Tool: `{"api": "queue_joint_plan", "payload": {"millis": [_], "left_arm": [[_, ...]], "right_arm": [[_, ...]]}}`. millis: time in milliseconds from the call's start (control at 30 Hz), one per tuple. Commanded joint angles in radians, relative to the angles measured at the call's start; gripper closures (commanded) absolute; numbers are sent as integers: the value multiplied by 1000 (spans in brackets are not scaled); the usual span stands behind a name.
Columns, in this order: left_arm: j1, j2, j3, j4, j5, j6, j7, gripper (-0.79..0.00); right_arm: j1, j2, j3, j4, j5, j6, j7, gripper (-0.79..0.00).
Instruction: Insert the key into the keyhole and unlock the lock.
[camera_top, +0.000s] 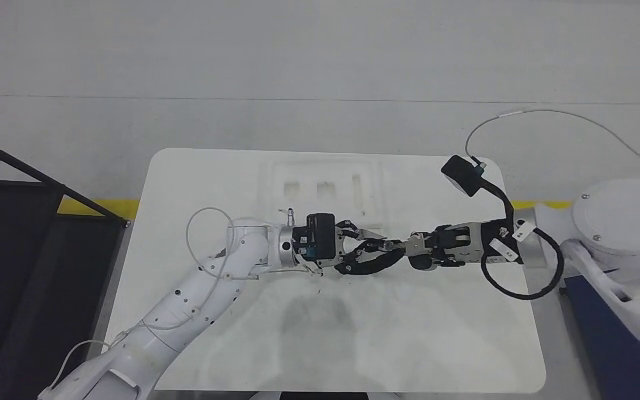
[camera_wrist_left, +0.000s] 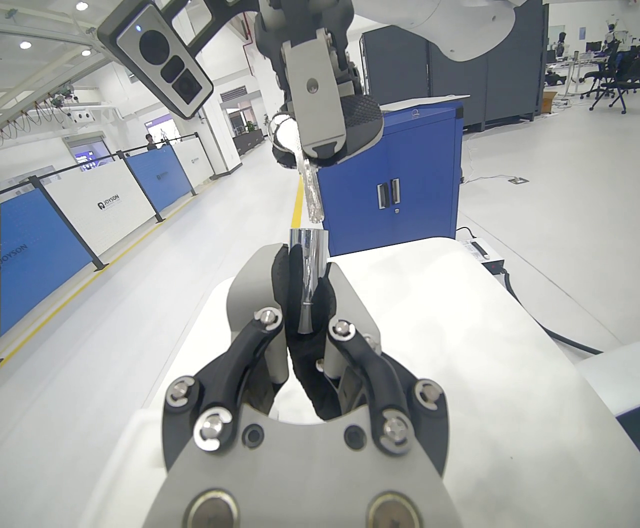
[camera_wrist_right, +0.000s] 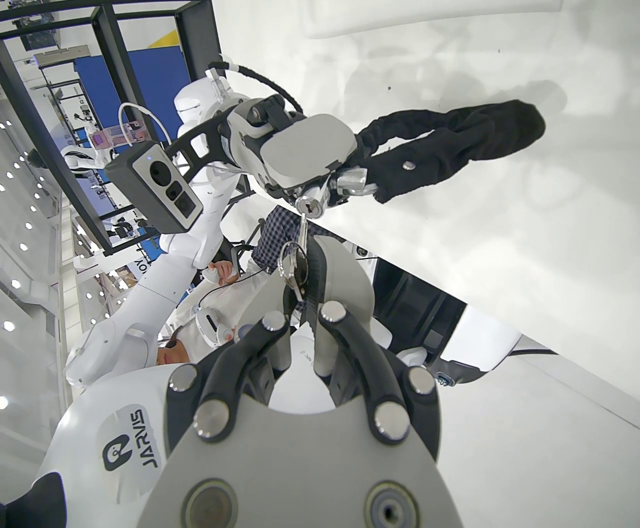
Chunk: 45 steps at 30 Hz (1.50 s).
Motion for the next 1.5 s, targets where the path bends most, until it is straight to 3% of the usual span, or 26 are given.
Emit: {"api": "queue_joint_plan", "payload": {"millis": [0, 600, 867, 1167, 1467], "left_arm": [[0, -1, 1, 0, 1, -2, -1, 0], [5, -10, -4, 7, -1, -5, 6, 0], [31, -21, -1, 50, -83, -3, 26, 0], [33, -49, 41, 98, -127, 13, 86, 0], [19, -77, 66, 163, -153, 35, 146, 0]], "right_arm": [[1, 0, -2, 2, -1, 1, -1, 0], [3, -3, -14, 10, -5, 2, -15, 0], [1, -2, 3, -23, -15, -20, -45, 0], [-11, 11, 21, -139, -167, -4, -98, 0], [-16, 22, 14, -208, -267, 49, -72, 0]]}}
